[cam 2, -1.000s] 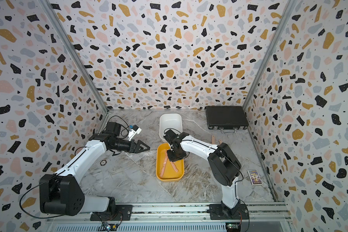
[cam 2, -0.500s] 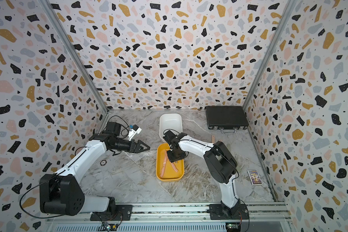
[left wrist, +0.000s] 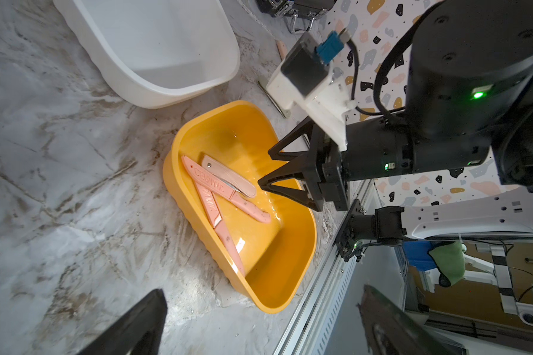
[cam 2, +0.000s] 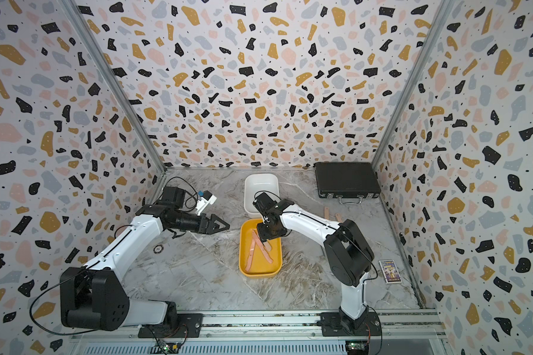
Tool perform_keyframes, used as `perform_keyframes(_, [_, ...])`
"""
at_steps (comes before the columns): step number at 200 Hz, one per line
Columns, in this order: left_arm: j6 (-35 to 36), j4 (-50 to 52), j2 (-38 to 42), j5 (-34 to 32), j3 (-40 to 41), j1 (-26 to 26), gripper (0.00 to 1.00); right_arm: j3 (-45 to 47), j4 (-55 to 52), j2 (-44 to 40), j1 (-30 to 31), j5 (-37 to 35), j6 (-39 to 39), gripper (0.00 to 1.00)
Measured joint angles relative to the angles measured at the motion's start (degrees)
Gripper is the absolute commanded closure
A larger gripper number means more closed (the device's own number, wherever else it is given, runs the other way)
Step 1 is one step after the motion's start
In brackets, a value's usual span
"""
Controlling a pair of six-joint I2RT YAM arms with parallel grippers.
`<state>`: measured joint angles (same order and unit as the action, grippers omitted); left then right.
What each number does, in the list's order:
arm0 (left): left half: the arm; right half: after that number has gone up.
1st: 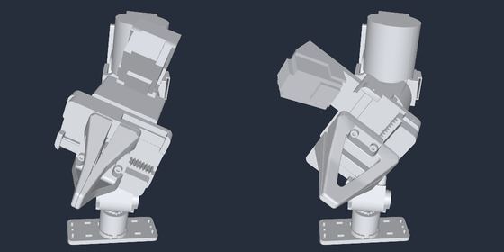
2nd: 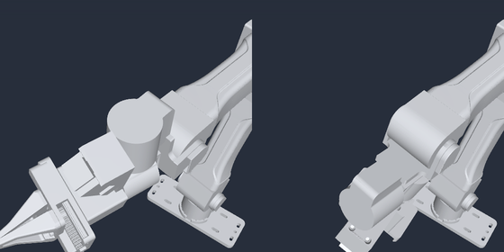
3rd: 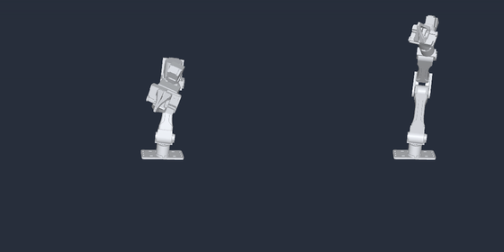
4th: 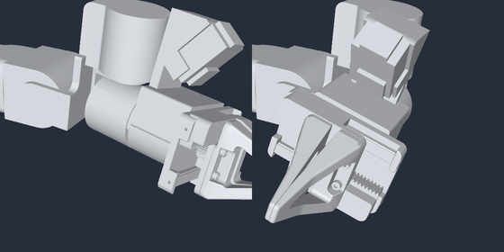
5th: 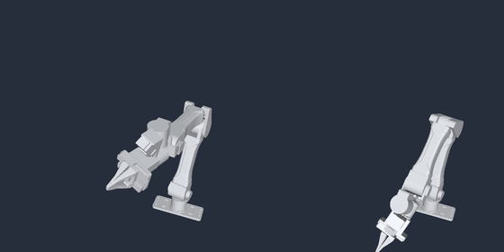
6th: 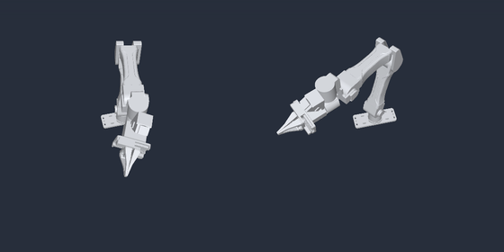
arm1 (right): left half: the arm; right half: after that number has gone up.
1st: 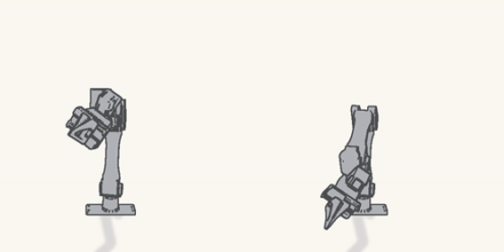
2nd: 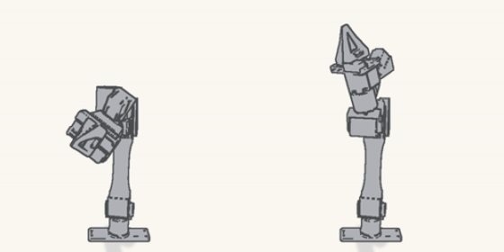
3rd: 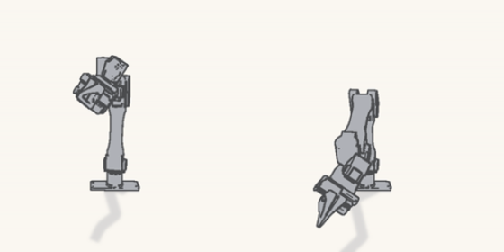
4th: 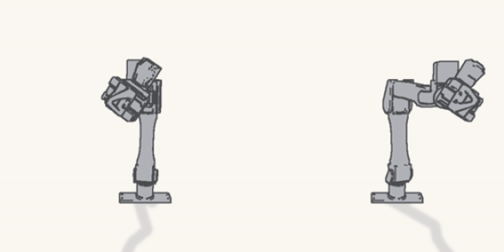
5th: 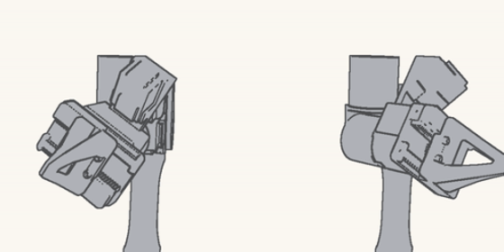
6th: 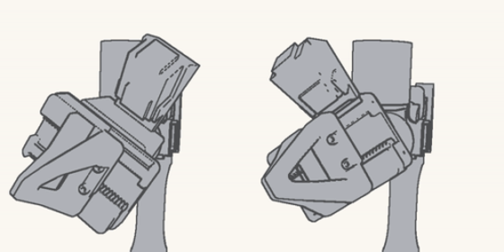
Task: Place the fruit knives into the storage box by color
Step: Place the fruit knife in the storage box, then pick up the fruit knife from the center of the board.
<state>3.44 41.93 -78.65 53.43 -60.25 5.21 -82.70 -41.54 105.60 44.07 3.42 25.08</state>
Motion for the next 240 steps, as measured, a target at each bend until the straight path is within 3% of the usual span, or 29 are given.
perform_keyframes(74, [-1.6, 0.7, 0.7, 0.4, -8.0, 0.0, 0.01, 3.4, 0.1, -7.0, -7.6, -0.3, -1.4, 0.36])
perform_keyframes(129, [-6.8, -1.6, 0.2, 2.5, -13.8, 0.4, 0.01, 5.6, -0.6, -10.6, -15.9, -1.6, -3.0, 0.33])
perform_keyframes(240, [-12.8, -8.5, -5.4, 2.4, -16.6, 7.5, 0.01, 9.2, -0.8, -10.6, -30.3, -5.4, -4.7, 0.32])
